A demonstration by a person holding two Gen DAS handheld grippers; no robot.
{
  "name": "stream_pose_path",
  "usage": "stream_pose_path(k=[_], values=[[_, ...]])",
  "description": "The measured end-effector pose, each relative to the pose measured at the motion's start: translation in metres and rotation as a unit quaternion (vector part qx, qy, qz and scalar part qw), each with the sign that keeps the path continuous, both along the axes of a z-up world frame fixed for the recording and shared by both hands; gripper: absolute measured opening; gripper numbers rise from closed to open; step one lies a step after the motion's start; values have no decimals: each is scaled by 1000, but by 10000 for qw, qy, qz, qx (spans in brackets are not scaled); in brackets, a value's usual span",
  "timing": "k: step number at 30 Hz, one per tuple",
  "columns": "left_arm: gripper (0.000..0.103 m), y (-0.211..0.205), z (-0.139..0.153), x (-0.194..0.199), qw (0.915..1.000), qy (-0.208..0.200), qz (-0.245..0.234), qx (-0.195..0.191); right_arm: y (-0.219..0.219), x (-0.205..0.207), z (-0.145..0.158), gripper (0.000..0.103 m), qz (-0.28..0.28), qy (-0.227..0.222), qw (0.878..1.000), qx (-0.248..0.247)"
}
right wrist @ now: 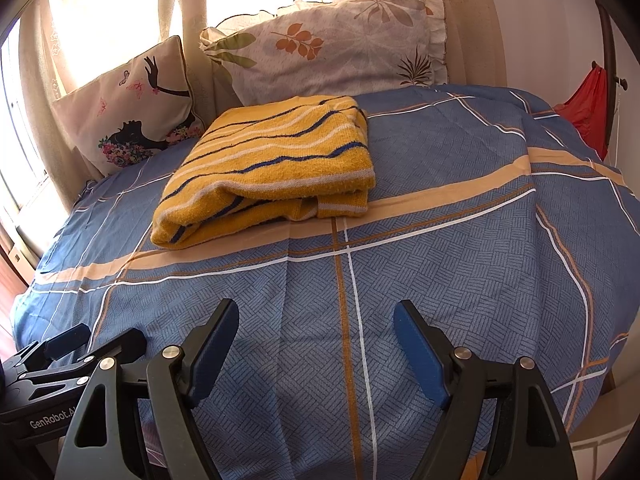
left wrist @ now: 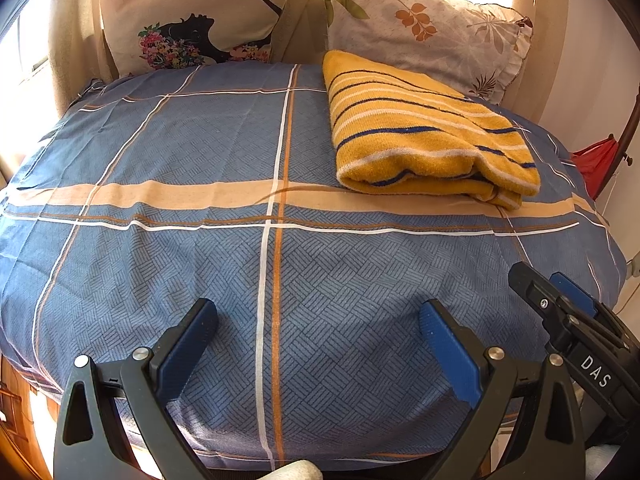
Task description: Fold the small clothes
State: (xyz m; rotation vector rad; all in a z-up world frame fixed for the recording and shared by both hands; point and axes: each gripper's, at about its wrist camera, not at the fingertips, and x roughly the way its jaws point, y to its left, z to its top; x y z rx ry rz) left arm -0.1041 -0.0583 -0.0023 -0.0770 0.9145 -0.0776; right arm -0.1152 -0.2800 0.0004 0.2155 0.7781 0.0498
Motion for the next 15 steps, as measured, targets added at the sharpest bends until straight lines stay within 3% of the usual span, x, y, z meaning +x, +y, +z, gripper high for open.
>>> stream_pose_path(k=[15], values=[[101,1,-1,1,10000,24,12,-27,1,-1,-1,85,9,9,10000,-20]])
